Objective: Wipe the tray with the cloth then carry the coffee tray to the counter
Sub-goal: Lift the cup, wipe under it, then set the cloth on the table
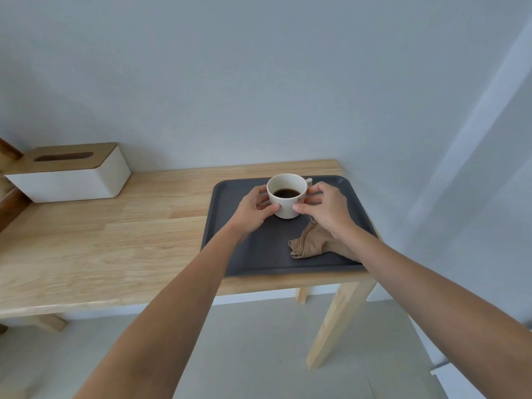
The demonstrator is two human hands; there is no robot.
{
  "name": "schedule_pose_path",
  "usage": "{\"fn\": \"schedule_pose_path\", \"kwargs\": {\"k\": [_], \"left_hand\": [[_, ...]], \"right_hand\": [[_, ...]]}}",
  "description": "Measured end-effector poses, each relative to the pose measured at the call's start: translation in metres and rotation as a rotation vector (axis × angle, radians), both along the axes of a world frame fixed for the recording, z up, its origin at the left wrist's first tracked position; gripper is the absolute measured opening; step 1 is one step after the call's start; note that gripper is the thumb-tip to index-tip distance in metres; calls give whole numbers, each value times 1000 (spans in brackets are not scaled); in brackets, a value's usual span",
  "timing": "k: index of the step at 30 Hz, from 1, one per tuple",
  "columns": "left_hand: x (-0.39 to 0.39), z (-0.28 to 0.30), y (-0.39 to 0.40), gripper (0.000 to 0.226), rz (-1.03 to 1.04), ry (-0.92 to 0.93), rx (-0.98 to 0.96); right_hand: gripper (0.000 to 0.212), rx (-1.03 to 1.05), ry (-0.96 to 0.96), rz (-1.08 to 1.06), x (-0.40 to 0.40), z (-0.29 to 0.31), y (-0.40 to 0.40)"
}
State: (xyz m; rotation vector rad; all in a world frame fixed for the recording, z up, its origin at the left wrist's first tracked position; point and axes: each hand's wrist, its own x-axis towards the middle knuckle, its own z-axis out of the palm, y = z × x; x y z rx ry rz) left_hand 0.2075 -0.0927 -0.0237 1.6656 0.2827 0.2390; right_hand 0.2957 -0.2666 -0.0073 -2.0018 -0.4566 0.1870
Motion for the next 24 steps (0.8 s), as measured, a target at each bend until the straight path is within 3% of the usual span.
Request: {"fn": "schedule_pose_path", "kwargs": {"k": [11,14,17,20,24], "left_hand": [[8,0,-11,55,-68,57,32],[4,3,-19,61,-8,92,79],[-13,7,-43,53,175,196,363],[-36,3,-76,32,139,181,589],[-39,-13,-97,51,52,268,813]], "right_hand": [[43,-28,-39,-12,1,-4,-17],[37,-146,-84,39,4,0,-27],[40,-417,-127,150,4,-1,-45],[31,-489,-135,231,2,-4,-58],[12,-468,-134,257,0,0,-58]]}}
